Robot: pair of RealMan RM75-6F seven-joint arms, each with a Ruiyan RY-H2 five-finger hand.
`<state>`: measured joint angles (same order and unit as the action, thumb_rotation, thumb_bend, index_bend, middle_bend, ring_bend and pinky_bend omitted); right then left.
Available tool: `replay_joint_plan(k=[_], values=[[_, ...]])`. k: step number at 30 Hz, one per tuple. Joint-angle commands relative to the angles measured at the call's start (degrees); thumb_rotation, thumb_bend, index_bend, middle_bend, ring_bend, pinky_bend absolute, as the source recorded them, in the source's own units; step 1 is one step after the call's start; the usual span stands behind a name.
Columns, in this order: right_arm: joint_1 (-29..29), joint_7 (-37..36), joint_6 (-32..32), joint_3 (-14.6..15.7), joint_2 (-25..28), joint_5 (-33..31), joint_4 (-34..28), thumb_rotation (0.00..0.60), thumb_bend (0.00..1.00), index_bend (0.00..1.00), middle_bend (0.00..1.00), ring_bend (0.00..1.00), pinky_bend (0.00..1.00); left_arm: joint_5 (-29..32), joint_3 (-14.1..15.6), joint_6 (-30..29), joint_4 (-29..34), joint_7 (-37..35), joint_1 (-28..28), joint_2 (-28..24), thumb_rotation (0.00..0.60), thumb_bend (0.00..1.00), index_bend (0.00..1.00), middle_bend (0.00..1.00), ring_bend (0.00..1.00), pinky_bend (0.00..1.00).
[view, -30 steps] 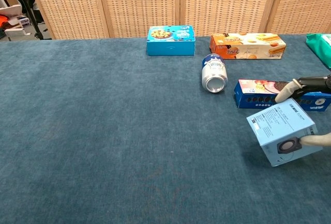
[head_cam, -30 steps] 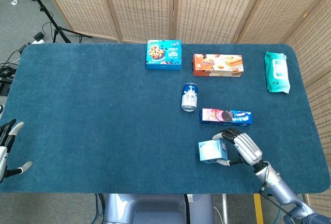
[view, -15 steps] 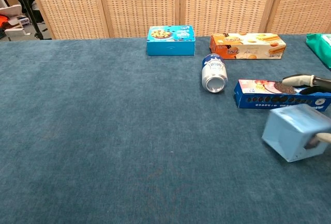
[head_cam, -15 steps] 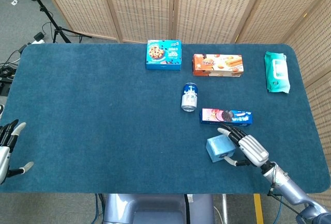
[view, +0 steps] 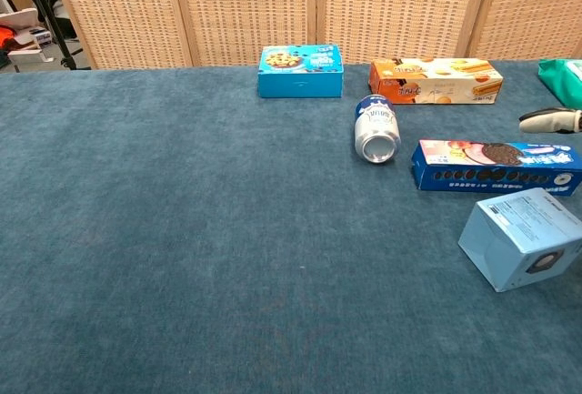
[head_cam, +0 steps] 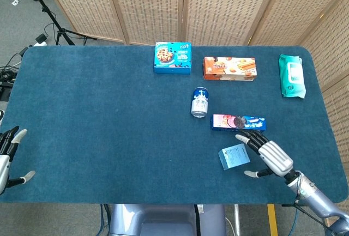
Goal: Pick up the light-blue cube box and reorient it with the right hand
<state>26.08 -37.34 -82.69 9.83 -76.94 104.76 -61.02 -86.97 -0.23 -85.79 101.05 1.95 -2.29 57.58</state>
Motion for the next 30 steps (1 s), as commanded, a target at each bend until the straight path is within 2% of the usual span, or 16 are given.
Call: replay_joint_plan(k=[1,3,6,8,12,19,24,27,30], values=[[3.6,15.1,7.7,0.8,9.5,1.2,-15.3,0.600,0.00,0.00,0.00,0.00,0.02,0.0,0.0,-0.1,0.0,-0.2,0.1,0.0,0.600,0.00,0.00,0.00,0.00,0.00],[5.1,22.0,12.0,0.4,12.5,0.4,-21.8,0.600,0.00,0.00,0.00,0.00,0.02,0.1,-0.1,-0.1,-0.1,-0.3,0.1,-0.1,0.600,0.00,0.00,0.00,0.00,0.00],[7.4,37.0,21.4,-1.6,15.1,-4.5,-31.5,0.600,0.00,0.00,0.00,0.00,0.02,0.0,0.0,0.0,-0.3,-0.8,0.0,-0.3,0.600,0.00,0.00,0.00,0.00,0.00],[8.4,44.8,26.6,-3.5,14.8,-9.7,-35.2,0.600,0.00,0.00,0.00,0.00,0.02,0.2,-0.2,0.0,-0.4,-1.6,0.1,-0.5,0.600,0.00,0.00,0.00,0.00,0.00],[9.0,54.9,30.4,-5.7,14.5,-16.1,-38.8,0.600,0.00,0.00,0.00,0.00,0.02,0.5,-0.3,0.0,-0.6,-2.4,0.0,-0.8,0.600,0.00,0.00,0.00,0.00,0.00],[10.1,63.4,34.3,-7.3,14.4,-24.2,-41.8,0.600,0.00,0.00,0.00,0.00,0.02,0.9,-0.5,0.4,-0.8,-2.7,-0.2,-0.9,0.600,0.00,0.00,0.00,0.00,0.00],[10.4,65.5,34.3,-7.7,12.7,-25.3,-40.6,0.600,0.00,0.00,0.00,0.00,0.02,1.0,-0.5,0.3,-0.7,-2.5,-0.1,-0.9,0.600,0.00,0.00,0.00,0.00,0.00],[10.2,65.8,33.7,-7.7,11.5,-24.8,-39.5,0.600,0.00,0.05,0.07,0.00,0.07,1.1,-0.5,0.3,-0.7,-2.4,-0.1,-0.8,0.600,0.00,0.00,0.00,0.00,0.00],[9.8,65.0,32.3,-7.6,10.4,-23.2,-38.1,0.600,0.00,0.16,0.18,0.05,0.17,1.1,-0.6,0.4,-0.7,-2.3,-0.1,-0.8,0.600,0.00,0.00,0.00,0.00,0.00]])
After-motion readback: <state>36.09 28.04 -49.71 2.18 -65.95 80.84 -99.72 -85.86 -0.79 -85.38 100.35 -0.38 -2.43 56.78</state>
